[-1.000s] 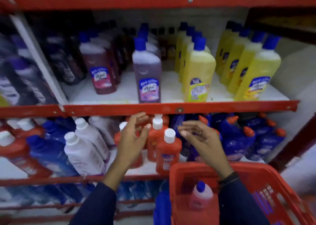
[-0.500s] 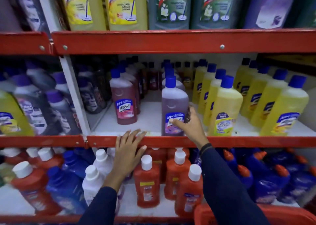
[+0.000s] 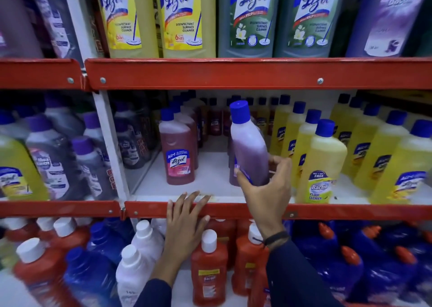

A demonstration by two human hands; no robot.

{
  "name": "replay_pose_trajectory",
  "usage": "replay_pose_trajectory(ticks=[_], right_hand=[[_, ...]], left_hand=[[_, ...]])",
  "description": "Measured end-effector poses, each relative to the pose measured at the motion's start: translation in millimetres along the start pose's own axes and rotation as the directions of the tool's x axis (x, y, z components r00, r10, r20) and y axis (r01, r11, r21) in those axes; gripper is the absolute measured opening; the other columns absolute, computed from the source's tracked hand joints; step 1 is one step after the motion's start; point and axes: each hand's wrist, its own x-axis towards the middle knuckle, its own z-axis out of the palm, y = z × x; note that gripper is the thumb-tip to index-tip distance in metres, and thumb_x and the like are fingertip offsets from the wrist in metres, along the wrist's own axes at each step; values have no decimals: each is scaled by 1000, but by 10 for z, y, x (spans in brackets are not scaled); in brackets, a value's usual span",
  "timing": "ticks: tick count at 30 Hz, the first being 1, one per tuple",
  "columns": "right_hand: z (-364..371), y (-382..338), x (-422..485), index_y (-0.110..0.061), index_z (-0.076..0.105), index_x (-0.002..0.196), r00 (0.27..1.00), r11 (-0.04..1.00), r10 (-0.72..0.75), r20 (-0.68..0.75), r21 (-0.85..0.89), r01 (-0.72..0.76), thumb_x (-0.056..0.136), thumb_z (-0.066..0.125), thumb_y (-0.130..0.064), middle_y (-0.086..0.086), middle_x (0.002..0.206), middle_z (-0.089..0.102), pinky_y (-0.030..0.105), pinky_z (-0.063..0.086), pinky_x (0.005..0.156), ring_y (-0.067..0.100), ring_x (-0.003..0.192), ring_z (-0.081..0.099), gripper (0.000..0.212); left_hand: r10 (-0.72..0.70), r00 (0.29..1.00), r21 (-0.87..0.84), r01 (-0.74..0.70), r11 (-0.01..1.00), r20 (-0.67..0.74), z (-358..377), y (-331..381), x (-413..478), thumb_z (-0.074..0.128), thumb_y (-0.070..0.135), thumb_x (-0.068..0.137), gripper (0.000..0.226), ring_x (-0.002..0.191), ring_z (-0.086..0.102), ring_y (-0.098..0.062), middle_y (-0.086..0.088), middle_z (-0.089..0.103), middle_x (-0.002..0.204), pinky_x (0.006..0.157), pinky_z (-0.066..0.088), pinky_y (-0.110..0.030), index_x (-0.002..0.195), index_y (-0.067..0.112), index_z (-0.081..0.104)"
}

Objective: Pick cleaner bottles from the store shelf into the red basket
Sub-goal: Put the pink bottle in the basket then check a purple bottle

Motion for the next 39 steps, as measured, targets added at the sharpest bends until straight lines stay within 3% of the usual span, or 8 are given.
replay_pose_trajectory(ticks=[7,11,15,20,24,28,33,39], right_hand=[[-155,-1,-294,-16,44,93,995,975,-67,-72,-218,50,52,88,-26,10,87,57,35,49,52,28,69,59,61],[-294,-30,-268,-20,53,95,994,988,106,23,109,-108,54,90,-31,2,90,62,26,51,60,16,74,60,56],[-407,-34,-172,-24,66,88,831,585,296,470,598,-547,50,91,-31,3,80,75,30,57,60,18,71,71,46],[-357,95,-256,-5,63,91,608,116,260,750,601,-791,33,93,-45,8,70,73,27,57,54,17,60,69,77],[-289,180,-400,3,50,128,466,-262,10,885,452,-853,84,66,-33,17,105,70,34,57,81,26,90,69,59],[-197,261,-353,4,28,139,504,-125,-41,863,496,-859,91,56,-26,18,115,62,36,53,89,27,100,64,64],[-173,401,-423,4,49,129,459,-160,-51,887,446,-881,82,69,-28,17,105,68,35,56,84,26,94,68,60],[-275,276,74,-16,66,100,717,268,164,678,669,-693,42,92,-42,-4,81,76,22,57,64,8,72,70,69]], left_hand=[[5,1000,24,-5,1000,-3,-22,11,-14,37,45,86,47,128,28,-23,1,49,136,108,3,-44,132,36,37],[10,1000,22,-10,1000,-2,-22,10,-20,37,45,86,47,127,29,-23,0,51,134,108,4,-45,132,35,38],[9,1000,8,-9,1000,-4,-17,9,-24,37,46,86,47,127,33,-24,0,52,133,108,5,-44,131,33,39],[13,1000,9,-13,1000,0,-5,0,-18,36,47,87,47,127,38,-26,0,52,133,108,5,-44,131,33,40],[10,1000,25,-10,1000,-3,-3,0,-19,36,47,86,47,127,32,-24,0,51,133,108,5,-44,131,34,38],[15,1000,22,-15,1000,-16,-1,5,-18,36,46,86,48,126,28,-23,-2,52,132,107,5,-45,132,34,36],[10,1000,0,-10,1000,-16,-1,0,-31,35,48,87,49,130,29,-25,-1,49,135,110,7,-49,134,35,35],[12,1000,-2,-12,1000,-4,-16,1,-35,35,48,87,49,133,29,-27,-1,46,138,112,8,-49,134,36,32]])
